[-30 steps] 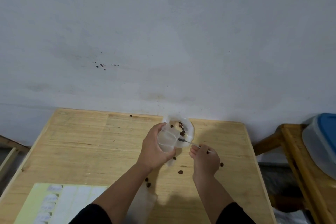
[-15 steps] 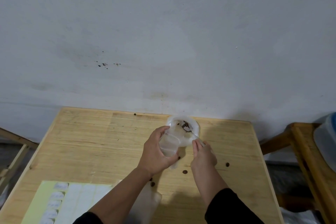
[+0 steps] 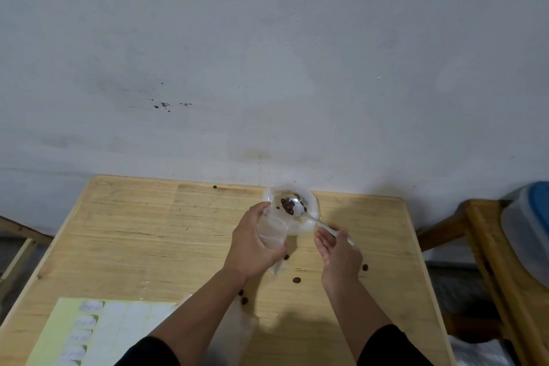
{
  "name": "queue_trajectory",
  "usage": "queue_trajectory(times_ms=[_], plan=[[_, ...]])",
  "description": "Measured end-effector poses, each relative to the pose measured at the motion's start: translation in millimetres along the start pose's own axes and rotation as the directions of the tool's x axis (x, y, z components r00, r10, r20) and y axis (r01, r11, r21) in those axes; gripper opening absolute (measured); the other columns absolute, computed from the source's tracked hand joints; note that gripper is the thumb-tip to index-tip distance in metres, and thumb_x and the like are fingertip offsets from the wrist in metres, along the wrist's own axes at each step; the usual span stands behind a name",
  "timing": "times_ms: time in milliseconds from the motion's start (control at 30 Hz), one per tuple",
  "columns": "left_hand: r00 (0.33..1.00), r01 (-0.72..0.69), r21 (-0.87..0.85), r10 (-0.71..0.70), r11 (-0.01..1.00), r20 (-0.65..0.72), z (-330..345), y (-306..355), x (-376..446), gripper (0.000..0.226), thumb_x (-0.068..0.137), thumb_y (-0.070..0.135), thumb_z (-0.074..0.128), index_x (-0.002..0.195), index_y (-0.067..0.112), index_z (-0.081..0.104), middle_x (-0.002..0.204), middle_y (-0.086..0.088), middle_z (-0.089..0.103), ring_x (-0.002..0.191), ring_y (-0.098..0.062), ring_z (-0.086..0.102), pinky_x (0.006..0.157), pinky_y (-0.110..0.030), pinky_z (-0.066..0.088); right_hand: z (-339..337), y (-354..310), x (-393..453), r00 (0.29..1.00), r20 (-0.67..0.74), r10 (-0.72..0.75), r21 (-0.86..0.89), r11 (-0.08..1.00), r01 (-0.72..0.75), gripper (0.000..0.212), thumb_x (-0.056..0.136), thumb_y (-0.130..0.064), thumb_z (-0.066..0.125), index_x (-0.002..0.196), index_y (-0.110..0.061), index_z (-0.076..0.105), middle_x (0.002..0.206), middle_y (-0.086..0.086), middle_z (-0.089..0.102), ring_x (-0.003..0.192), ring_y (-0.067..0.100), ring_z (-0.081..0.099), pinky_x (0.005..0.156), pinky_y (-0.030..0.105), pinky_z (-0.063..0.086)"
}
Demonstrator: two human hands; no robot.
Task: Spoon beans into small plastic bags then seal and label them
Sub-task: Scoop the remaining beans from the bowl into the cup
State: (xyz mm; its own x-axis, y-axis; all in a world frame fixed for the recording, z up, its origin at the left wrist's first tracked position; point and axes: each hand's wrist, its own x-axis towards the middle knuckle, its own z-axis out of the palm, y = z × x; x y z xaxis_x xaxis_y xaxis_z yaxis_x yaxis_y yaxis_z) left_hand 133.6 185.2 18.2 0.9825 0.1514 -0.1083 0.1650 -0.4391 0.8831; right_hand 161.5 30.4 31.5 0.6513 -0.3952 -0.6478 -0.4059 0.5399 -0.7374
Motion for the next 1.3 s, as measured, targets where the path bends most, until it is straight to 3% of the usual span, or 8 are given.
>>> queue_trajectory(times_ms=[100, 300, 467, 567, 767, 1033, 1200, 1300], plan=[[1.0, 0.006, 0.012, -0.005, 1.0, -0.016, 0.9, 0.0, 2.9, 0.084, 0.063, 0.033, 0.081, 0.133, 0.034, 0.035, 0.125, 0.025, 0.041, 0.117, 0.008, 0.036, 0.09, -0.008, 0.028, -3.5, -11.3, -8.3, 0.998, 0.027, -0.064, -0.009, 0.998, 0.064, 0.028, 0.1, -0.017, 0.039, 0.087, -0.005, 0.061, 0.077, 0.014, 0.066, 0.07, 0.022, 0.065, 0.051, 0.019, 0.055], [0.999, -0.026, 0.031, 0.027, 0.999, -0.041, 2.9, 2.3, 8.2, 0.085, 0.063, 0.037, 0.081, 0.135, 0.026, 0.037, 0.126, 0.021, 0.04, 0.118, 0.005, 0.036, 0.096, -0.014, 0.03, -5.1, -31.6, -27.5, 0.969, 0.152, -0.196, -0.092, 0.973, 0.212, 0.031, 0.1, -0.019, 0.037, 0.087, -0.006, 0.062, 0.076, 0.012, 0.066, 0.066, 0.02, 0.064, 0.051, 0.023, 0.051], [0.998, -0.023, 0.024, 0.025, 0.999, -0.056, 4.1, 4.3, 10.3, 0.086, 0.064, 0.035, 0.082, 0.135, 0.026, 0.036, 0.125, 0.022, 0.039, 0.117, 0.005, 0.035, 0.098, -0.014, 0.028, -7.7, -32.7, -42.7, 0.87, 0.307, -0.385, -0.233, 0.857, 0.461, 0.028, 0.1, -0.016, 0.039, 0.09, -0.008, 0.064, 0.074, 0.008, 0.068, 0.066, 0.013, 0.066, 0.05, 0.024, 0.052], [0.998, -0.017, -0.002, 0.017, 1.0, -0.057, 4.1, 4.0, 10.6, 0.084, 0.063, 0.033, 0.082, 0.133, 0.027, 0.037, 0.123, 0.022, 0.041, 0.115, 0.005, 0.038, 0.094, -0.012, 0.03, -8.7, -29.5, -47.3, 0.831, 0.302, -0.467, -0.274, 0.792, 0.545, 0.027, 0.099, -0.017, 0.039, 0.092, -0.009, 0.064, 0.075, 0.007, 0.069, 0.068, 0.011, 0.067, 0.051, 0.024, 0.053], [0.998, -0.02, 0.007, 0.021, 1.0, -0.067, 3.4, 0.9, 6.4, 0.085, 0.063, 0.033, 0.082, 0.134, 0.031, 0.036, 0.123, 0.023, 0.04, 0.115, 0.006, 0.038, 0.091, -0.012, 0.031, -13.0, -18.1, -32.4, 0.934, 0.012, -0.356, -0.326, 0.882, 0.34, 0.022, 0.096, -0.014, 0.038, 0.09, -0.008, 0.059, 0.075, 0.007, 0.068, 0.064, 0.017, 0.067, 0.058, 0.03, 0.055], [0.998, -0.043, 0.012, 0.044, 0.999, -0.05, 3.0, 1.1, -0.1, 0.084, 0.062, 0.036, 0.081, 0.132, 0.034, 0.037, 0.125, 0.023, 0.043, 0.116, 0.007, 0.039, 0.093, -0.014, 0.033, -8.8, 3.5, -14.2, 0.971, -0.085, -0.222, -0.326, 0.928, 0.183, 0.017, 0.091, -0.008, 0.044, 0.085, -0.004, 0.059, 0.072, 0.007, 0.07, 0.066, 0.019, 0.068, 0.066, 0.03, 0.056], [0.998, -0.053, -0.022, 0.053, 0.998, -0.016, 0.7, 3.0, -5.1, 0.08, 0.061, 0.033, 0.082, 0.128, 0.038, 0.04, 0.124, 0.022, 0.047, 0.11, 0.015, 0.042, 0.082, 0.003, 0.032, -3.1, 10.1, -4.5, 0.969, -0.181, -0.166, -0.282, 0.953, 0.111, 0.019, 0.091, -0.009, 0.045, 0.09, 0.0, 0.062, 0.071, 0.005, 0.07, 0.062, 0.012, 0.068, 0.061, 0.023, 0.054], [0.998, -0.064, -0.04, 0.064, 0.997, -0.006, 0.0, 3.0, -9.4, 0.078, 0.06, 0.028, 0.082, 0.124, 0.043, 0.039, 0.124, 0.022, 0.048, 0.111, 0.021, 0.04, 0.083, 0.005, 0.031, 3.5, 12.8, -2.5, 0.974, -0.208, -0.093, -0.17, 0.984, 0.058, 0.016, 0.093, -0.008, 0.044, 0.086, -0.005, 0.059, 0.075, 0.008, 0.069, 0.066, 0.015, 0.068, 0.07, 0.027, 0.055]])
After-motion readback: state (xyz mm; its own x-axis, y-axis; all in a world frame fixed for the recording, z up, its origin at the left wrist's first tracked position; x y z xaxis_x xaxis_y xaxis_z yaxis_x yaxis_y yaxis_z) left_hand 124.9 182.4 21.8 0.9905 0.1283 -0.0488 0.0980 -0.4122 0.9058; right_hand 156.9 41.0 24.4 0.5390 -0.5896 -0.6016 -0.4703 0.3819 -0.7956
